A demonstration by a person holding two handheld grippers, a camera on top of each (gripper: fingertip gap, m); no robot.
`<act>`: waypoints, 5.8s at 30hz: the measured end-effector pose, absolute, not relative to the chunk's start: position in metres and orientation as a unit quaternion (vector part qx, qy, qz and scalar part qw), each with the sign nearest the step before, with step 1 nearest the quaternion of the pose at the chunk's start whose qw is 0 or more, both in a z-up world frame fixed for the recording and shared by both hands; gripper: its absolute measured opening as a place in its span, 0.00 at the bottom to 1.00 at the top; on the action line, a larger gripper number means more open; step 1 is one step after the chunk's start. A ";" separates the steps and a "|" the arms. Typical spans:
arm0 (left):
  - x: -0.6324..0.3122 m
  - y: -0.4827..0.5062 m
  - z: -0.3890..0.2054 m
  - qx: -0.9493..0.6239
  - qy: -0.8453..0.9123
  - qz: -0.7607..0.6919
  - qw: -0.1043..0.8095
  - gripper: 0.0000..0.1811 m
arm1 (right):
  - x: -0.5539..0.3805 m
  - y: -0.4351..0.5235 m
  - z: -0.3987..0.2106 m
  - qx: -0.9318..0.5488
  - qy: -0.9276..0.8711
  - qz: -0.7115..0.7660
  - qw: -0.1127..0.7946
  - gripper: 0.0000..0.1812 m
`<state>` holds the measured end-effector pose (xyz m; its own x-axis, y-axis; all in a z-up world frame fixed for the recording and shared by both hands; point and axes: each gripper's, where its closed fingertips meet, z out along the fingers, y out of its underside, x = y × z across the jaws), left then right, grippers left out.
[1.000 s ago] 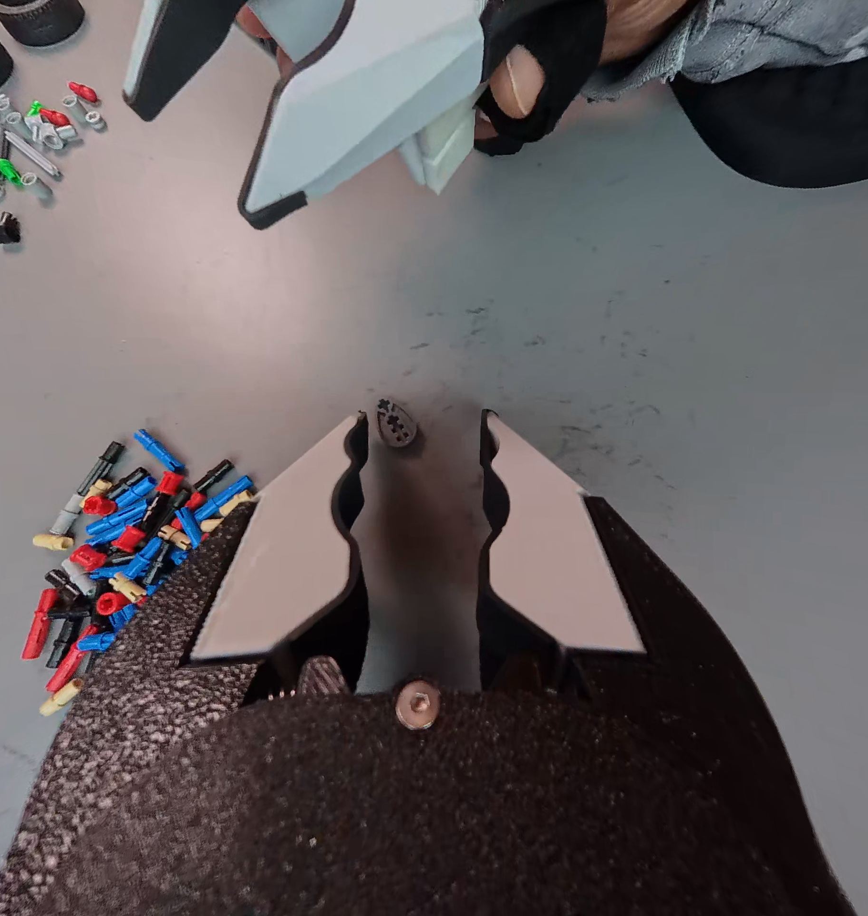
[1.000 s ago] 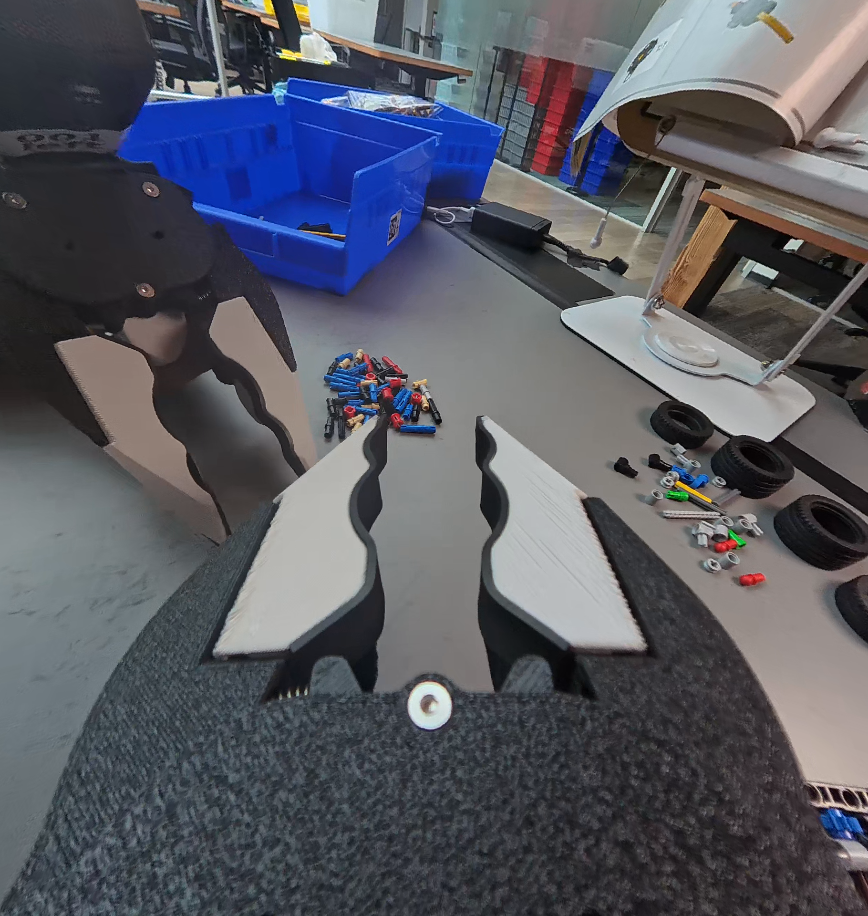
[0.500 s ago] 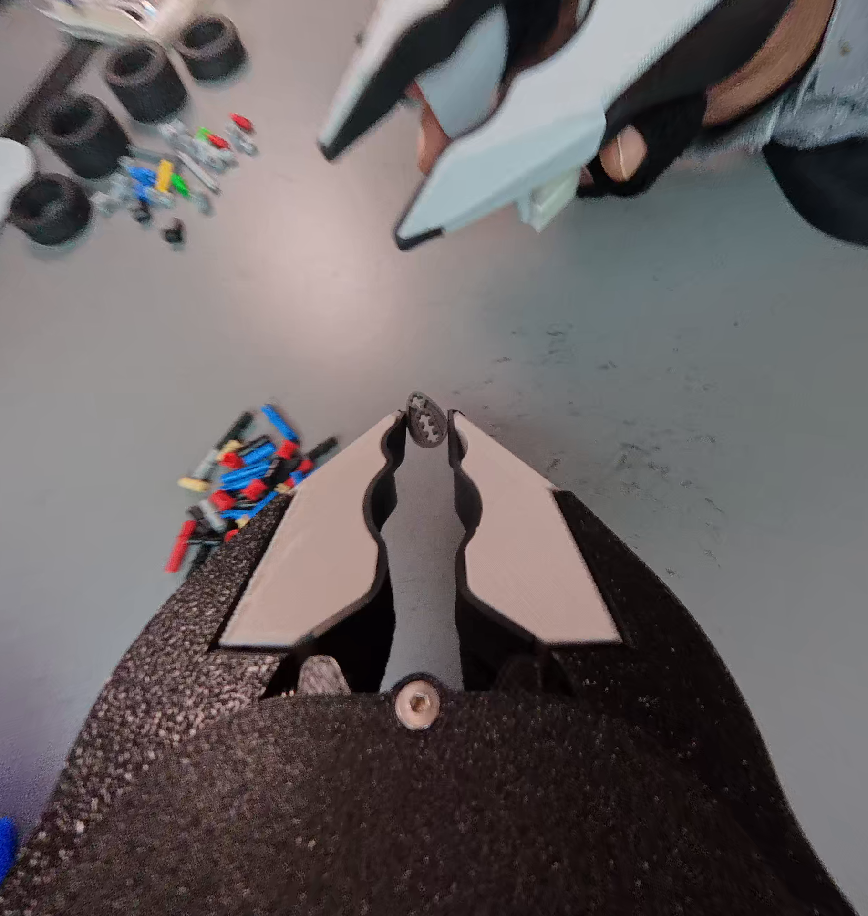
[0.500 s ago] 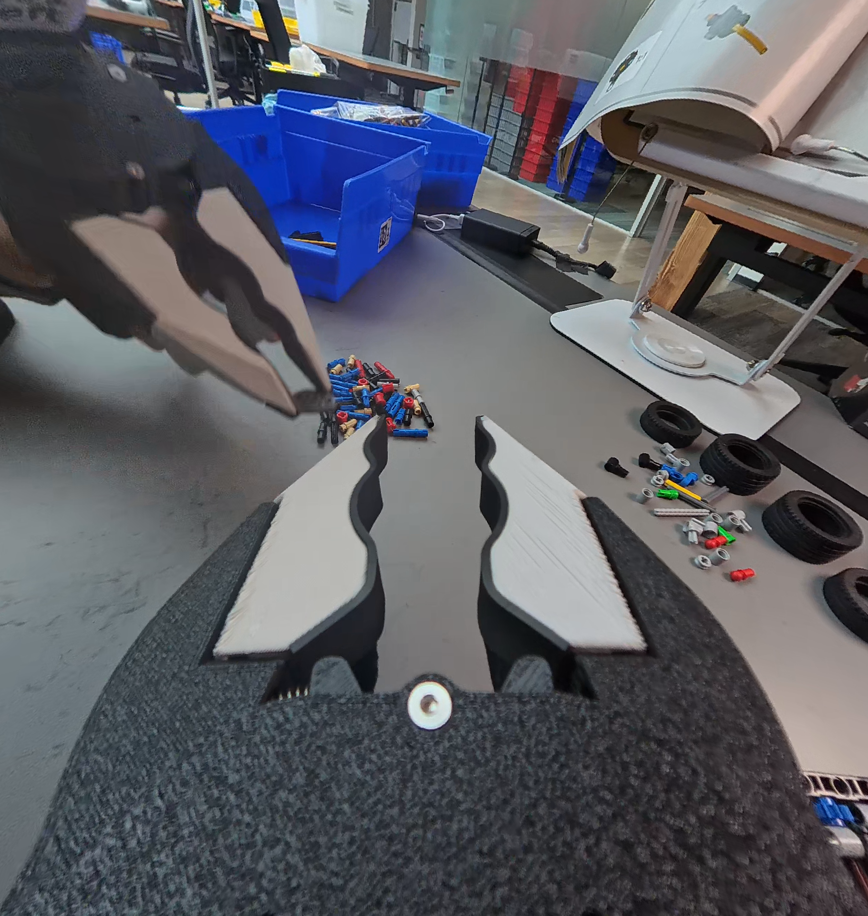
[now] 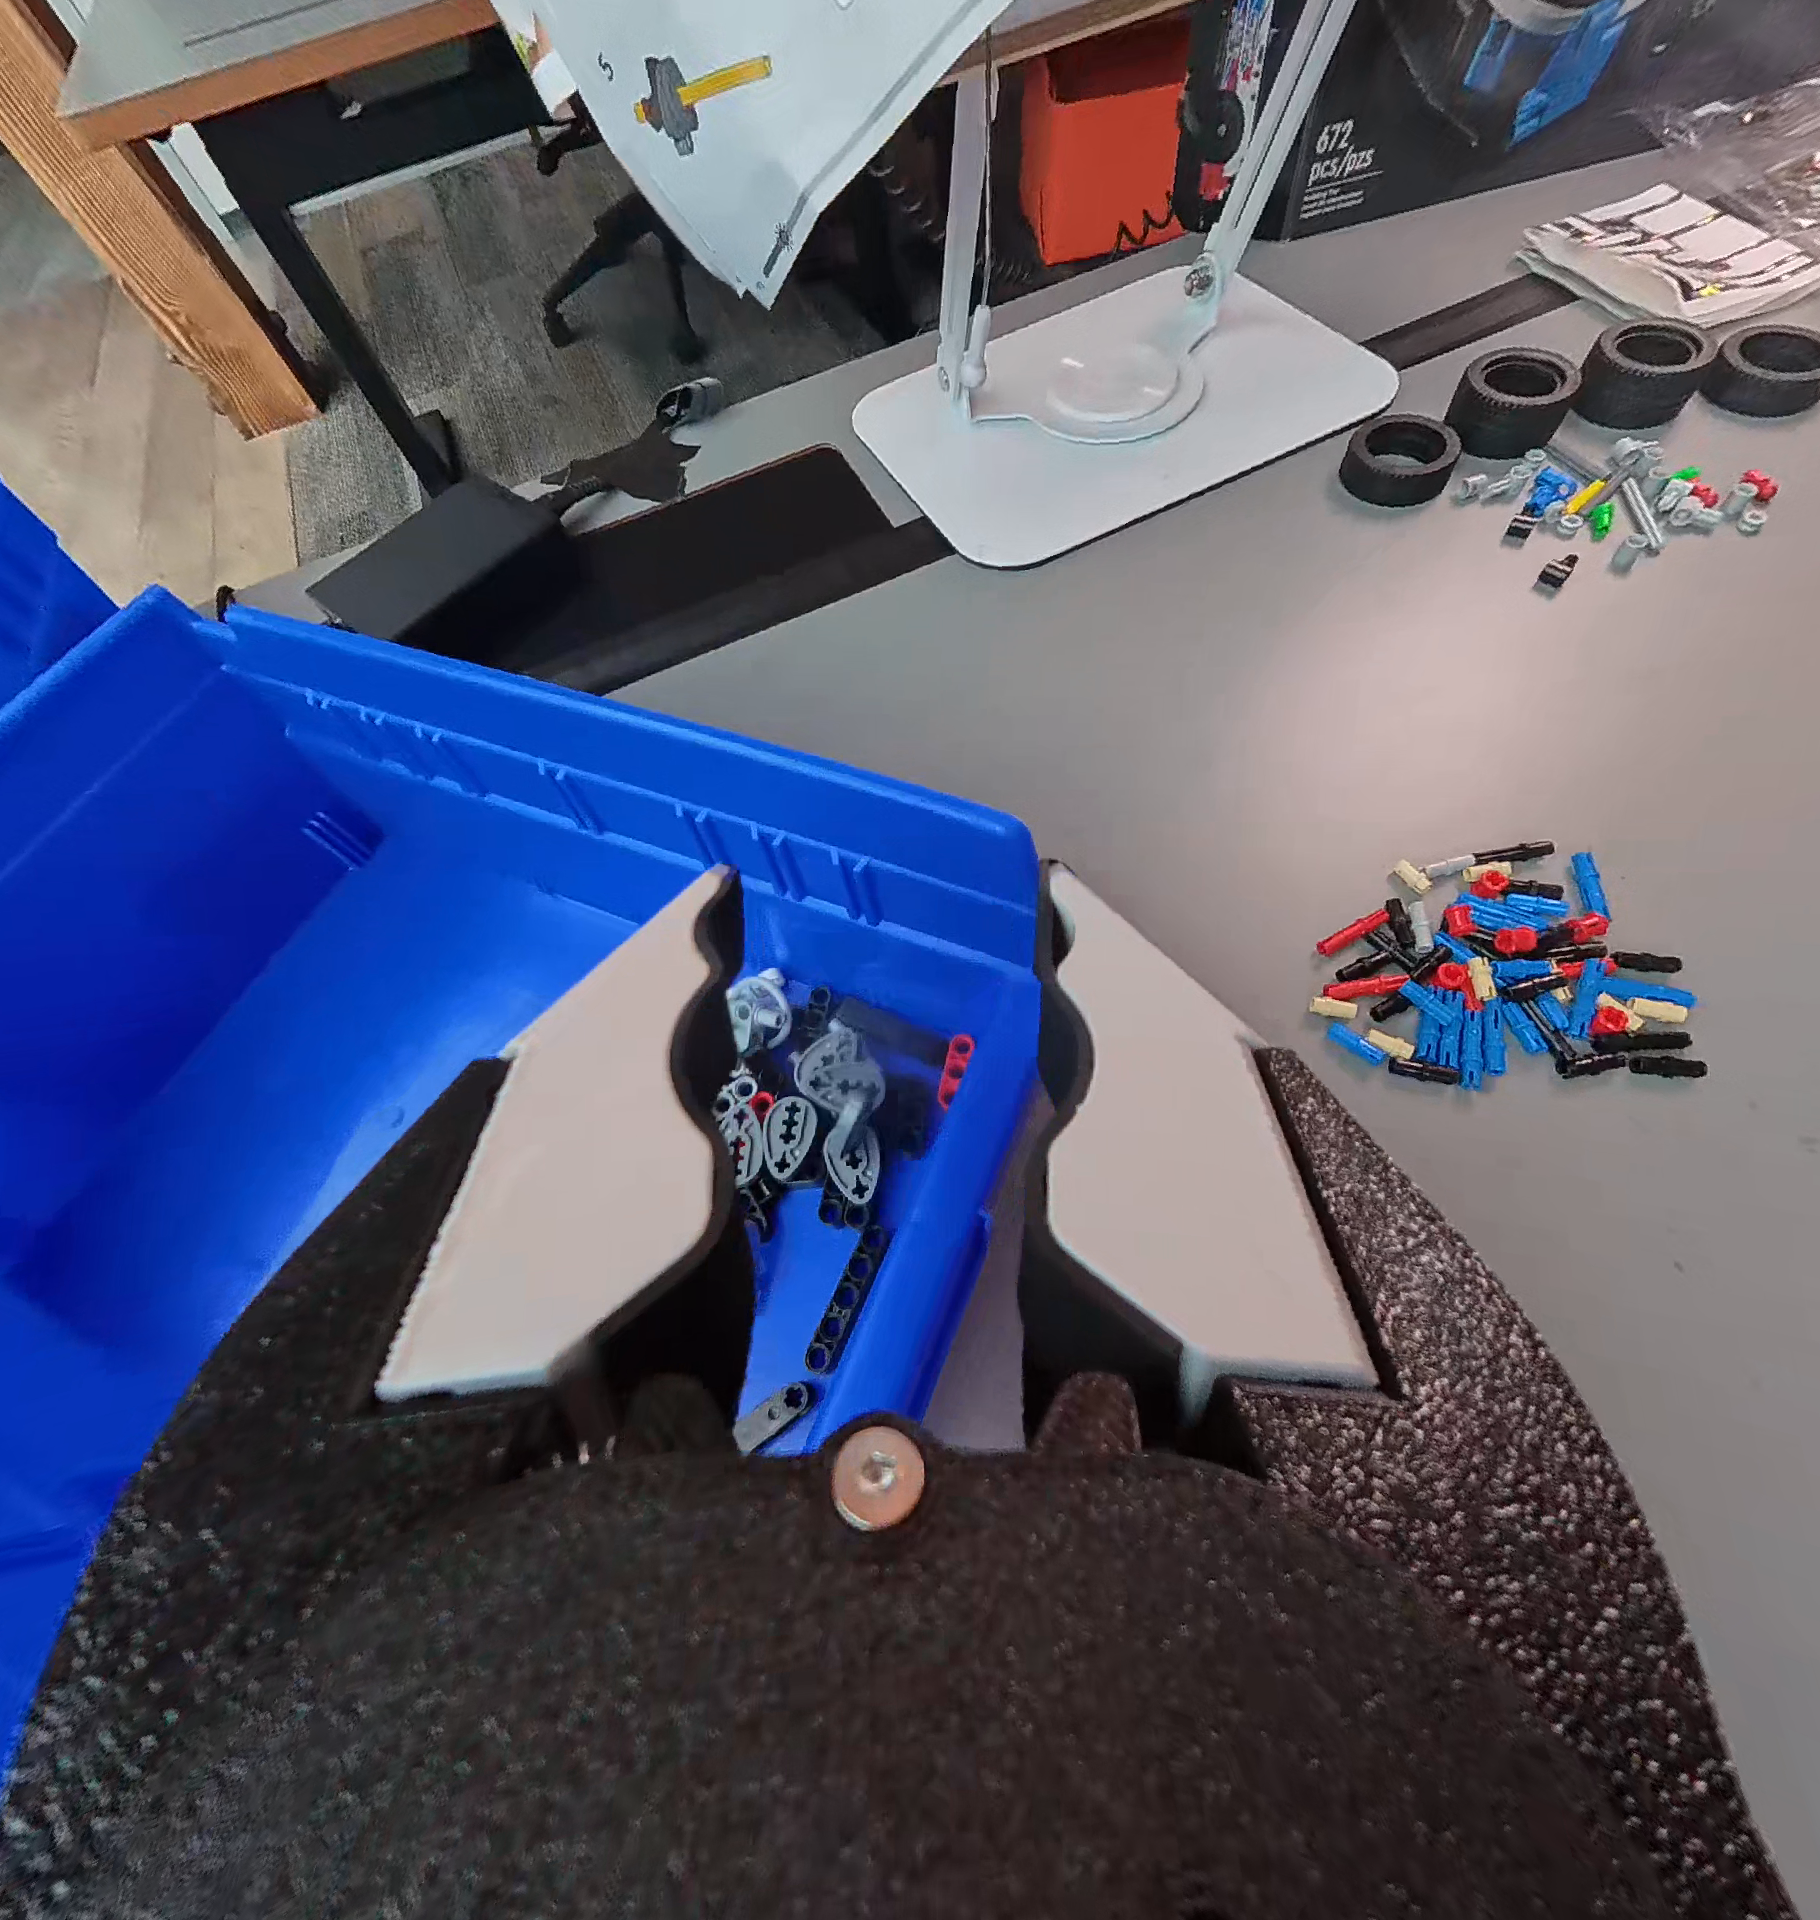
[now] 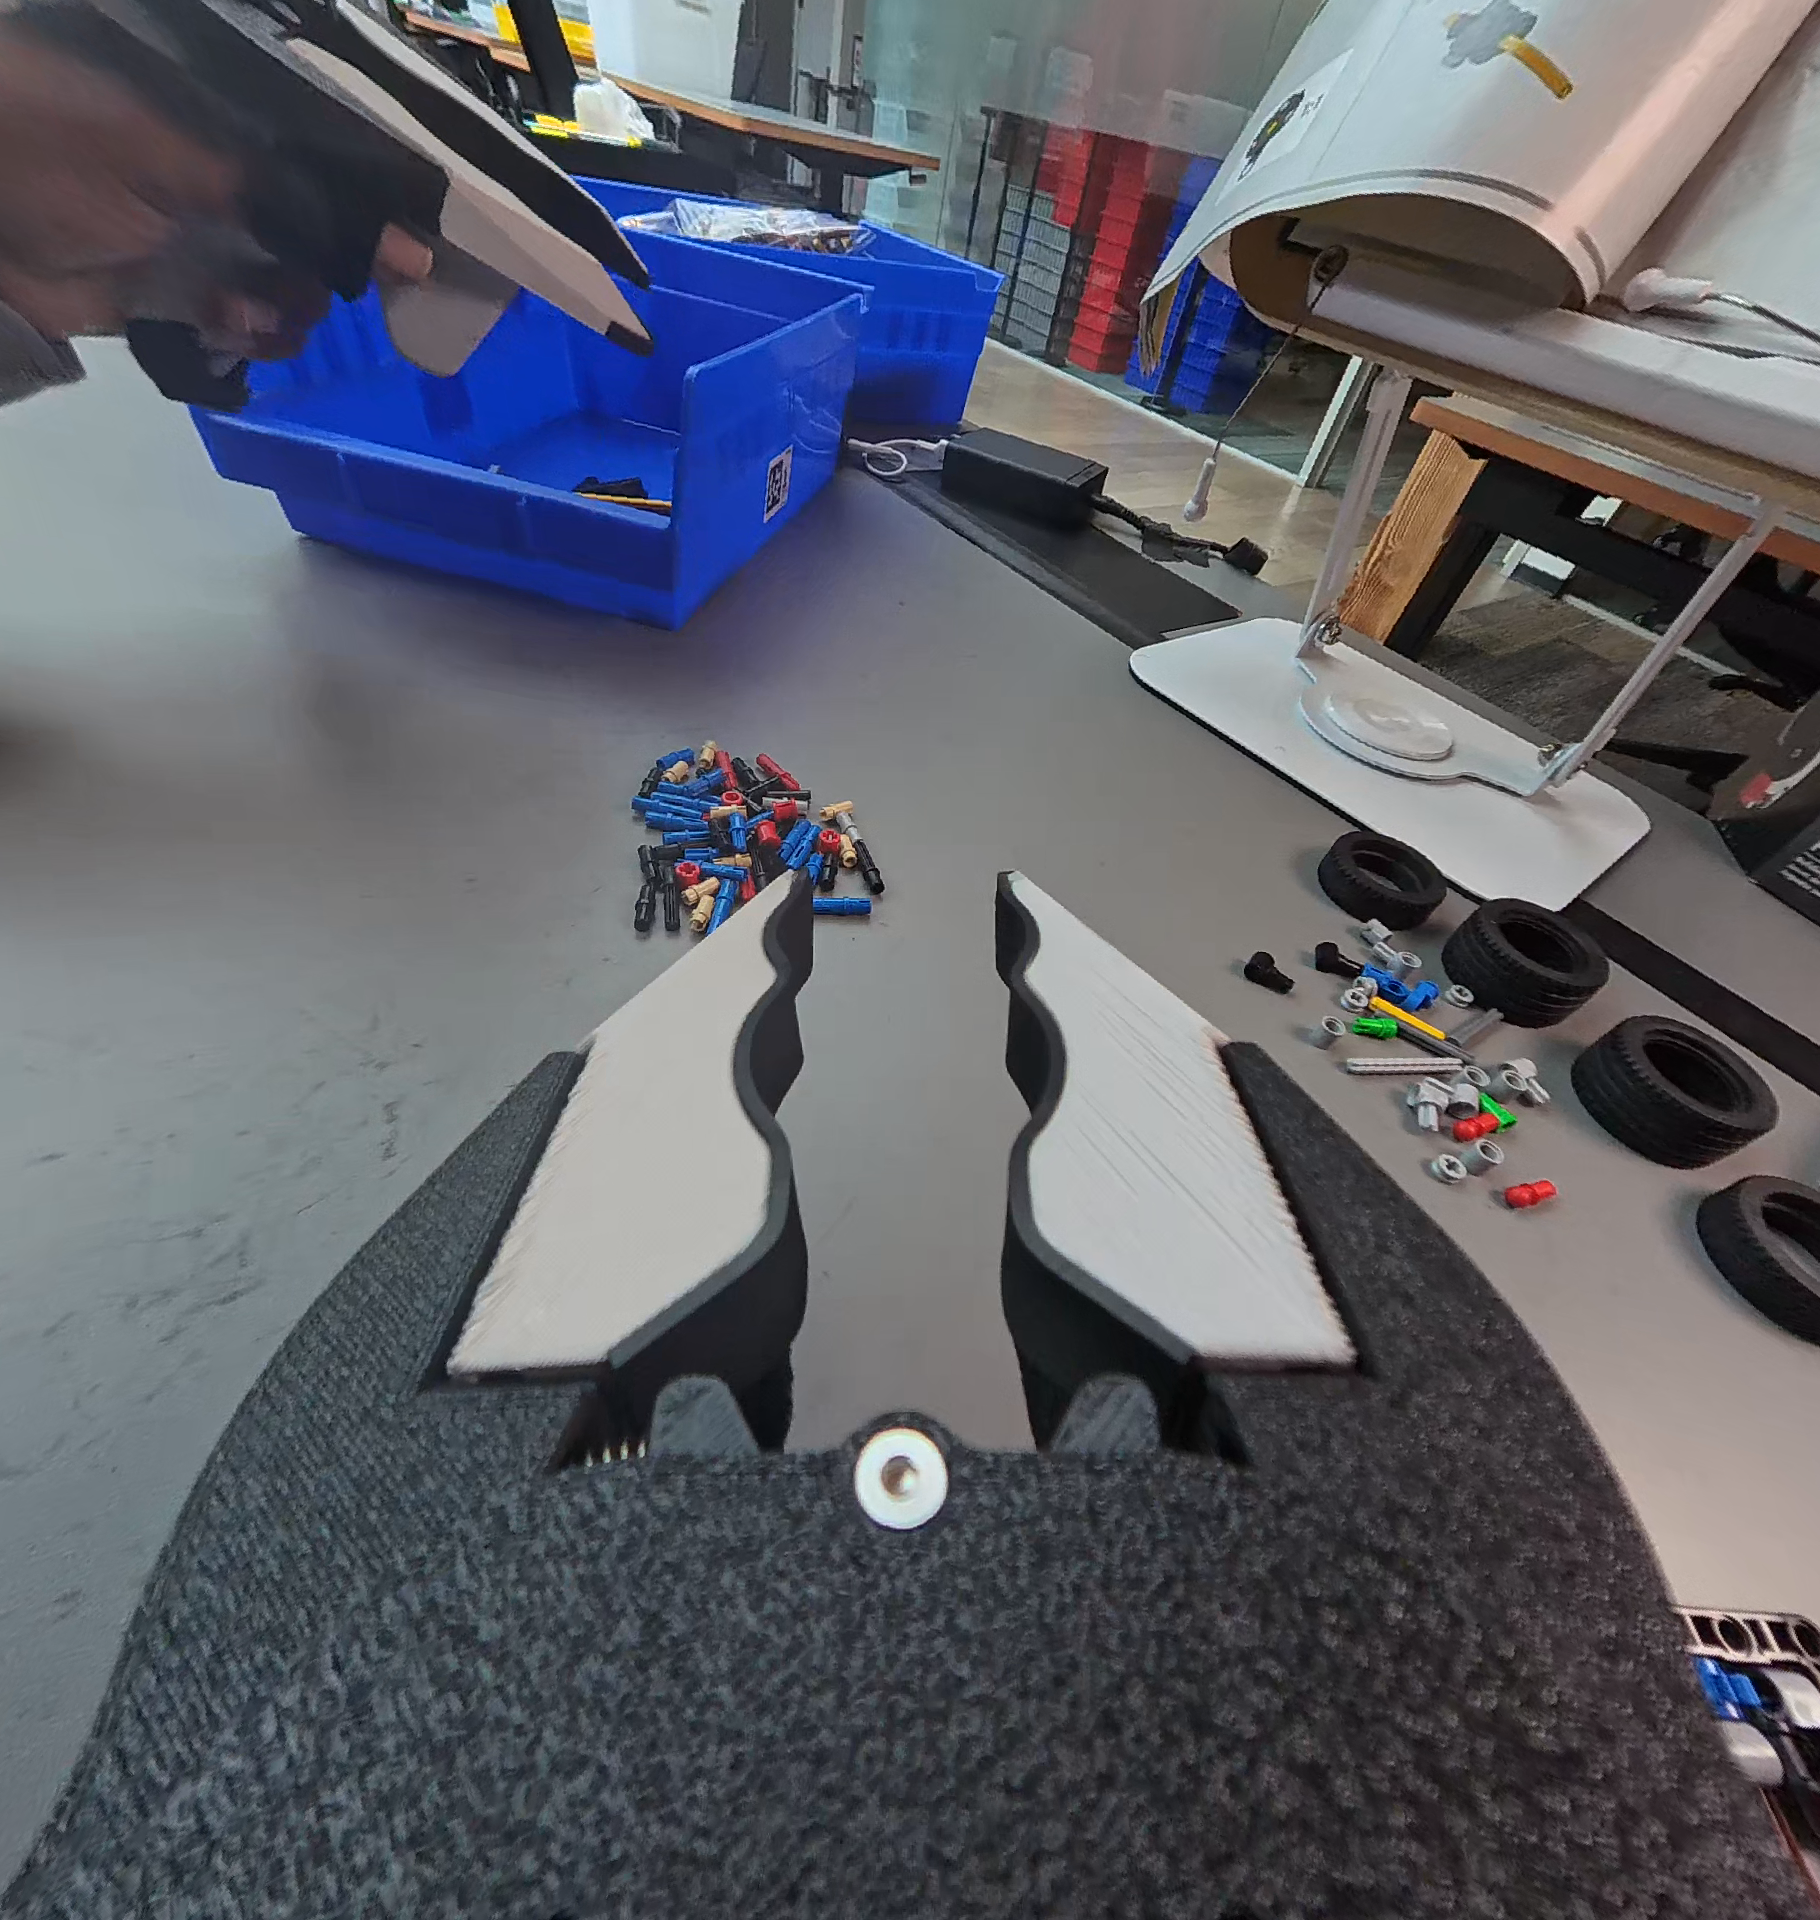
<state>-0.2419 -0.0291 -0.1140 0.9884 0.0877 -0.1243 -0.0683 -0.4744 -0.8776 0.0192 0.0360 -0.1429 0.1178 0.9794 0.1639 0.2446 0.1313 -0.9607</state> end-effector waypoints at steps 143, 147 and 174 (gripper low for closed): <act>-0.069 -0.025 -0.125 -0.746 0.179 -0.132 0.628 0.19 | 0.037 0.020 -0.125 -0.520 -0.563 0.468 0.440 0.15; -0.072 -0.022 -0.124 -0.744 0.173 -0.117 0.634 0.19 | 0.043 0.052 -0.118 -0.552 -0.481 0.468 0.495 0.19; -0.263 0.228 -0.014 -0.762 -0.173 -0.148 0.606 0.56 | 0.049 0.065 -0.117 -0.559 -0.466 0.421 0.542 0.21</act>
<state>-0.2626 0.2282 -0.0140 0.8969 0.0842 0.4342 0.4420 -0.2050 -0.8733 0.0494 0.0645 -0.1169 0.2123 0.9766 0.0346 0.0652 0.0211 -0.9976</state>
